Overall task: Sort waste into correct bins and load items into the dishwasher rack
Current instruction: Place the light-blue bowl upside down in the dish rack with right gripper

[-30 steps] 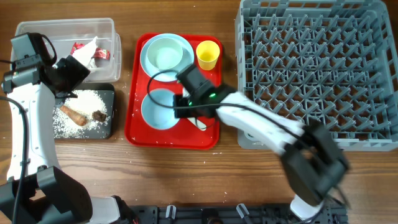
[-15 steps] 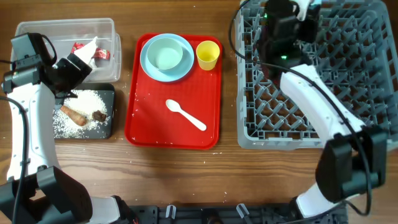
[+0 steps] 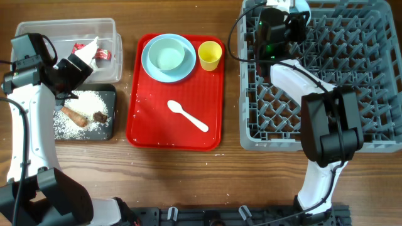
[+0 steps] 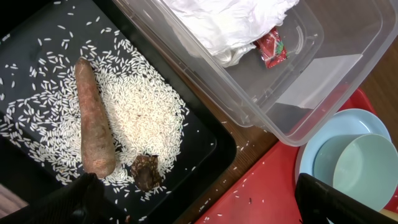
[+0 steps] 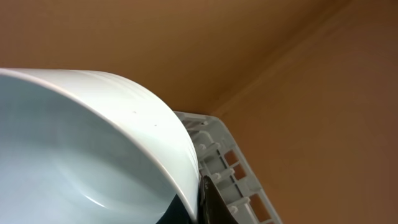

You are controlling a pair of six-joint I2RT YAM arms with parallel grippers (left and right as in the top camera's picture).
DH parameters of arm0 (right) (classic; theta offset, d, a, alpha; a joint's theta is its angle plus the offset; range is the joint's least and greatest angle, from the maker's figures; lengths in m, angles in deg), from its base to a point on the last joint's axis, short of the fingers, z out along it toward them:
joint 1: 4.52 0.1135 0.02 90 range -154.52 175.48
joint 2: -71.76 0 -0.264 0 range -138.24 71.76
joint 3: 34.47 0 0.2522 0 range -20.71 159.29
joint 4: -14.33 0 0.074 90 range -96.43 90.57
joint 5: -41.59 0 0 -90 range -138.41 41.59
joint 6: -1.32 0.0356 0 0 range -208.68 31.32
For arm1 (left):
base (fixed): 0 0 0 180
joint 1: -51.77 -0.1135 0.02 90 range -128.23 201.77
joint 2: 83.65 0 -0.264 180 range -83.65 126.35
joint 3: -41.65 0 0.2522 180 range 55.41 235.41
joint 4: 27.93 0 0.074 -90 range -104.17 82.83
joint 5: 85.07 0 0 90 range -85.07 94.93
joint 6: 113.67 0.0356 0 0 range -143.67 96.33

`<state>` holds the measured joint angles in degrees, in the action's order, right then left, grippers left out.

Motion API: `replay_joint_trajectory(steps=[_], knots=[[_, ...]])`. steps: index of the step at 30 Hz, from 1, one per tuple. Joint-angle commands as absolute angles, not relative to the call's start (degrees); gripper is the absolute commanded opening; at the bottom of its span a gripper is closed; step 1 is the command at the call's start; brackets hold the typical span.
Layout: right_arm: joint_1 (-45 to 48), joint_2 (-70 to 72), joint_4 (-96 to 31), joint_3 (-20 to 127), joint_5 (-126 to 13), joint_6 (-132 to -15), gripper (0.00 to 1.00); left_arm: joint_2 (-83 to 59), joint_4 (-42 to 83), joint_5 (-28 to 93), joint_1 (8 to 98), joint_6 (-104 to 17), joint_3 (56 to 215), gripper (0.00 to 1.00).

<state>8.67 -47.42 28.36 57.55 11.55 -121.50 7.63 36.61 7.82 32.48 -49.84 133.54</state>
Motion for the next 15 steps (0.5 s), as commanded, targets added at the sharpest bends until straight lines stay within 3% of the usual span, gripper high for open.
replay_joint_trajectory(steps=[1,15], knots=[[8.1,-48.9,28.8,58.0,7.0,-117.0,0.04,7.7,36.5,7.7,32.4,-49.6,134.0,1.0],[6.6,-51.9,32.8,58.0,4.3,-112.7,0.04,7.7,36.5,7.7,32.4,-49.6,134.0,1.0]])
